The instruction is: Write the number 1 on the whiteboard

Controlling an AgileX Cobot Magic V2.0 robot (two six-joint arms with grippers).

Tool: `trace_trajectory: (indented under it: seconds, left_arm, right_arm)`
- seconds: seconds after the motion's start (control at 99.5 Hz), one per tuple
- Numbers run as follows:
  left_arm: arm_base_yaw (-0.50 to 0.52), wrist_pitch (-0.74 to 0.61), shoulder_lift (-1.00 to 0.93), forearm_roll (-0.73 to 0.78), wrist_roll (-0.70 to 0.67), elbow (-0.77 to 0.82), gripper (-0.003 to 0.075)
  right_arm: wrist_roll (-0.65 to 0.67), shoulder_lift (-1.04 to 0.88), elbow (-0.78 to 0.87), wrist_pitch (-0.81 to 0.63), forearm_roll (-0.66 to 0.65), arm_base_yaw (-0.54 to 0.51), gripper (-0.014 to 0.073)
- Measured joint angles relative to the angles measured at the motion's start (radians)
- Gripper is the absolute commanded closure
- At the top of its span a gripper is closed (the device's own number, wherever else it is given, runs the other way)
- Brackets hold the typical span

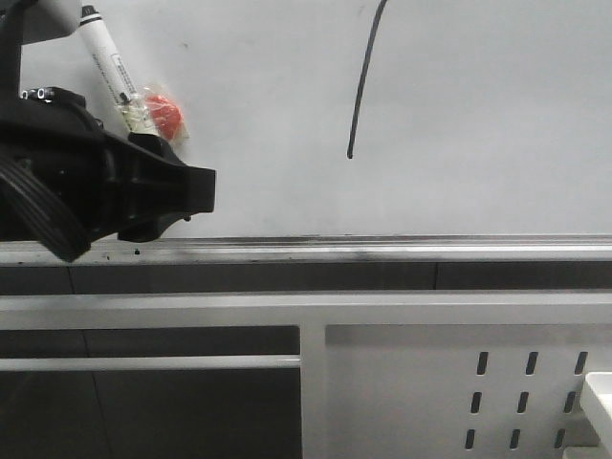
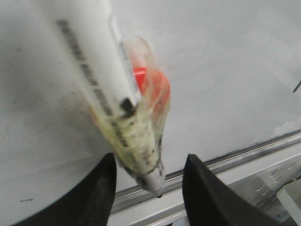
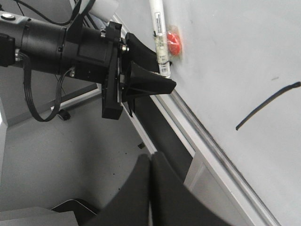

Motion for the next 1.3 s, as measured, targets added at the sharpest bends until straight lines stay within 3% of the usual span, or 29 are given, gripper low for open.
trace_trajectory:
  seconds: [0.342,0.613,0.964,1.165,1.296]
  left_arm:
    - [0.000,-0.002,-0.006,0.001,0.000,0.010,0.0383]
    - [0.000,-0.010,-0.038,0.007,0.000,0.012,0.0383]
    - [0.000,0.015,-0.040,0.008,0.000,0.019,0.0389]
    - [0.000,0.031,-0.091,0.004,0.000,0.078,0.0451]
    - [0.000,0.042,-0.159,0.004,0.000,0.106,0.0558]
  right_arm:
    - [-0.005,-0.009,0.002,-0.030,0.000,0.000,0.0663]
    - [-0.009,-0.126,0.018,-0.110,-0.026,0.000,0.0663]
    - [-0.003,-0.479,0.293,-0.377,-0.015,0.000,0.0663]
    - [-0.001,-0.682,0.455,-0.452,-0.010,0.000,0.0663]
    - [-0.001,-0.786,0.537,-0.452,-0.001,0.000,0.0663]
